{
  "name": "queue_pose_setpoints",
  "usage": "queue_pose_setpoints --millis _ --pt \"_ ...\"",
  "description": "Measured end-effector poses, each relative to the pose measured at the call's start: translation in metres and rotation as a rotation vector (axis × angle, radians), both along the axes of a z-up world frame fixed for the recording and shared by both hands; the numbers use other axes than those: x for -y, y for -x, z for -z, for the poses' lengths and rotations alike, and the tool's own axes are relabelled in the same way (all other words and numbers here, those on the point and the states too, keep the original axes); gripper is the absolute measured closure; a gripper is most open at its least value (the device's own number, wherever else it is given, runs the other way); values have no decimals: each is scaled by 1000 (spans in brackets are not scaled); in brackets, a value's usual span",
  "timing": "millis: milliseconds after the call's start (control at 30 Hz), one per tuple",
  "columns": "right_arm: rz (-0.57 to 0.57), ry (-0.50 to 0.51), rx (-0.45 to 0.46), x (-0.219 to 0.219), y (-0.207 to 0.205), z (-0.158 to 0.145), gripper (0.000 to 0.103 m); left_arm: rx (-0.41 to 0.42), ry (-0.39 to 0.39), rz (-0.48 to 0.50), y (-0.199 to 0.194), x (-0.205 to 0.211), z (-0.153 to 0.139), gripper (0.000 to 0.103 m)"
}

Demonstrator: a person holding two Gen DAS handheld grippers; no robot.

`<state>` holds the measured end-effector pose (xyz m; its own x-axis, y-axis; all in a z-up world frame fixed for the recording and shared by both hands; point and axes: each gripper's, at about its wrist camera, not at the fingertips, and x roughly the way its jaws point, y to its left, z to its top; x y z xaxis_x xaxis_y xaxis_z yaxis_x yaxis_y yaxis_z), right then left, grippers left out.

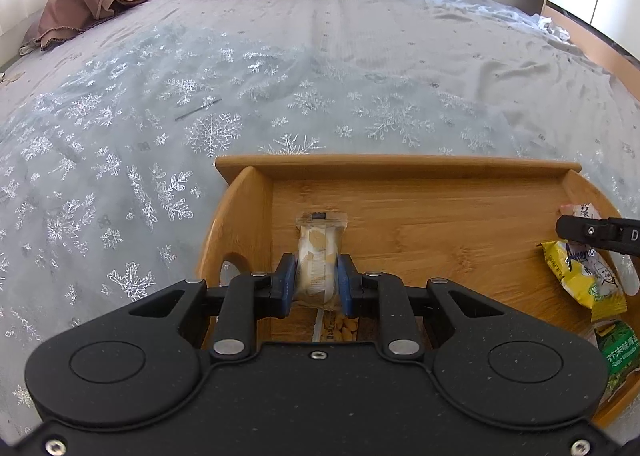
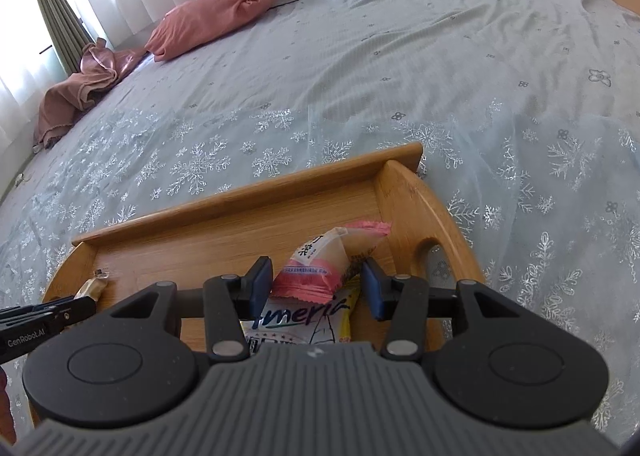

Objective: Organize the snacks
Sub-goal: 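Carry both snacks over the tray and open the left tool to drop its pack, then move both tools back to the snacks lying beside the tray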

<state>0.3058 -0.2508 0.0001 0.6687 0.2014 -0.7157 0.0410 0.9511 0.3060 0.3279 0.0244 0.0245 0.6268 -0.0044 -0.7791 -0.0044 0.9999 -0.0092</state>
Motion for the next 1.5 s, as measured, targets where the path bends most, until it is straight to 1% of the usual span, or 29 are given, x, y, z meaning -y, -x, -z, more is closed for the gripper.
queue_pose_setpoints --millis 367,433,467,500,533,567,600,667,733,800,1000,1133,1267,1433,1500 --pt "4 -29 -8 4 0 -1 50 -11 -23 5 -2 3 3 82" --pt "5 -38 -10 6 0 -1 48 -16 -17 4 -2 2 3 81" --pt "3 -44 -11 7 0 -1 43 -19 -12 2 -2 2 2 80" --pt "-2 -53 -11 8 0 -2 39 -21 -6 0 -2 1 1 72" --pt "-8 -65 -14 9 1 -2 32 -21 2 0 -1 0 0 64" --pt "-19 -90 -13 10 2 -3 27 -16 12 3 0 -2 -2 52" --pt "-24 -115 -8 12 4 -4 23 -6 21 7 3 -3 -4 46" --pt "-23 -141 1 13 10 -7 17 15 13 15 9 -3 -10 43" --pt "-32 -147 4 13 16 -11 14 38 -7 31 18 -1 -18 37" --pt "-49 -134 19 12 24 -15 13 58 -18 45 29 0 -25 27" --pt "-113 -78 90 2 57 -34 10 89 7 63 63 -6 -47 18" --pt "-163 -42 131 -8 82 -44 8 120 11 78 93 -9 -57 17" --pt "-213 -19 165 -20 106 -50 6 141 11 82 121 -11 -62 15" --pt "-269 -8 192 -32 133 -52 4 145 47 77 153 -18 -63 14" --pt "-286 -4 202 -35 143 -52 3 154 49 77 165 -20 -63 13"
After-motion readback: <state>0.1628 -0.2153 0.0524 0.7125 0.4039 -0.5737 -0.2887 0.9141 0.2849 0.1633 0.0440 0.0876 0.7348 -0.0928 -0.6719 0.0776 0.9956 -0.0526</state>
